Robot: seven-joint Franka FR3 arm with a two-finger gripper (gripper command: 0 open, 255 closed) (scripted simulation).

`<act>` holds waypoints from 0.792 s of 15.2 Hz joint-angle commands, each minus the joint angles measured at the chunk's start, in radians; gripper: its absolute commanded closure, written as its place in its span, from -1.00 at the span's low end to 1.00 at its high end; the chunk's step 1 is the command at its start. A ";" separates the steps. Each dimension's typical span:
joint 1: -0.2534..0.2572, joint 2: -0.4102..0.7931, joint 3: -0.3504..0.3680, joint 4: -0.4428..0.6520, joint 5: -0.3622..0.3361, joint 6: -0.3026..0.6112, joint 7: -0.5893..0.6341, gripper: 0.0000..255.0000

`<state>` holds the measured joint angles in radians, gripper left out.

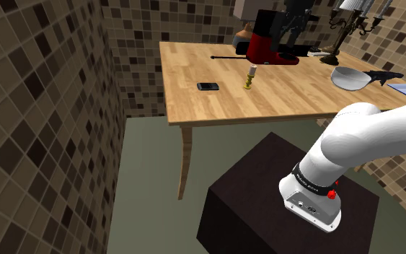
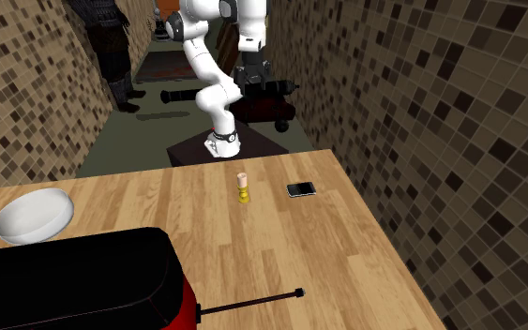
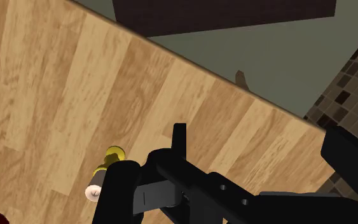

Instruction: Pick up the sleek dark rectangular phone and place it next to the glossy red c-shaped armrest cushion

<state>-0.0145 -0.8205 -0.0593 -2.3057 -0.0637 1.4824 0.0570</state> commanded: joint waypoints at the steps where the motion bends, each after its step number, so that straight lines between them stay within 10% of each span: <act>1: 0.000 0.000 0.000 0.000 0.000 0.000 0.000 -1.00; 12: 0.082 0.284 -0.185 -0.036 -0.071 0.335 -0.376 -1.00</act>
<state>0.0583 -0.5637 -0.2313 -2.3360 -0.1331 1.7827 -0.2846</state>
